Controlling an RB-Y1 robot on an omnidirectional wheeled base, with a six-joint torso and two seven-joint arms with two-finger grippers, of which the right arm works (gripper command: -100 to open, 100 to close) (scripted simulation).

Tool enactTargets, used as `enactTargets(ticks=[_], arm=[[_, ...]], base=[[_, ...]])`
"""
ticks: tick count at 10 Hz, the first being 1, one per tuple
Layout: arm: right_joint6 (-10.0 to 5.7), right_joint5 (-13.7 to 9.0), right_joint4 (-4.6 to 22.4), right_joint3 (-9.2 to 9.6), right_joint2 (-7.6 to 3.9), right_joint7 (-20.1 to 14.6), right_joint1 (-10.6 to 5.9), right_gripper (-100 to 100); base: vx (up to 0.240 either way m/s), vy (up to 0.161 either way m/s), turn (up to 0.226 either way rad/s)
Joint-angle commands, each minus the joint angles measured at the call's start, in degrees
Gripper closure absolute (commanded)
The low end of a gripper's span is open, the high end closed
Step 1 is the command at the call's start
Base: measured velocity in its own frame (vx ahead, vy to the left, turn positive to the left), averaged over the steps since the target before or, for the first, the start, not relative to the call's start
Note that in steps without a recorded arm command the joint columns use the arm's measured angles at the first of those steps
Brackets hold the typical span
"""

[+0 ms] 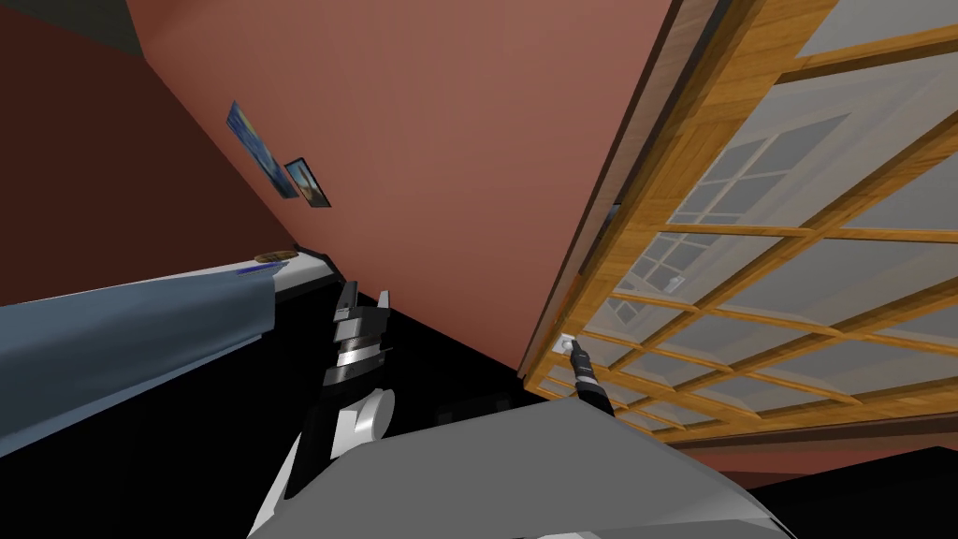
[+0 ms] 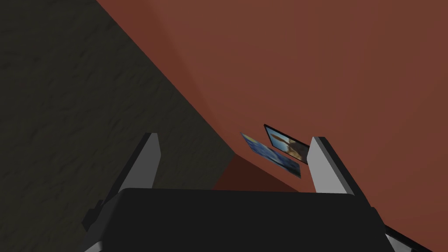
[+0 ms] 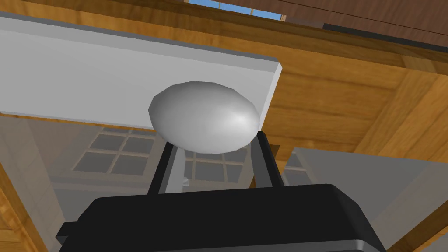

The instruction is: Pull the door open

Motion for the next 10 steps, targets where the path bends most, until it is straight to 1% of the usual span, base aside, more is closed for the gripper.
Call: enactTargets(ticks=[1,2,3,4,5,6,7,8,9,10], arm=[[0.03,-0.12,-0.24,0.47,0.44,-2.20,-0.11,100],[0.12,-0.64,-0.24,0.61,0.46,-4.08,-0.26,100],[0.12,-0.64,-0.24,0.61,0.46,-4.58,-0.26,100],[0.21,-1.15,-0.23,0.75,0.49,-6.86,-0.41,100],[0.30,-1.67,-0.23,0.89,0.51,-8.46,-0.55,100],[0.30,-1.67,-0.23,0.89,0.51,-9.34,-0.55,100],[0.39,-2.19,-0.23,1.03,0.54,-11.63,-0.70,100],[0.48,-2.70,-0.23,1.17,0.56,-13.22,-0.85,100],[0.48,-2.70,-0.23,1.17,0.56,-14.10,-0.85,100],[0.57,-3.22,-0.22,1.30,0.59,-16.25,-0.99,100]], base=[[-0.037,-0.007,0.032],[-0.037,-0.007,0.046],[-0.023,-0.007,0.026],[-0.029,-0.009,0.033],[-0.047,-0.011,0.088],[-0.037,-0.009,0.027],[-0.034,-0.005,0.034],[-0.043,-0.011,0.080],[-0.035,-0.011,0.037],[-0.033,-0.006,0.050]])
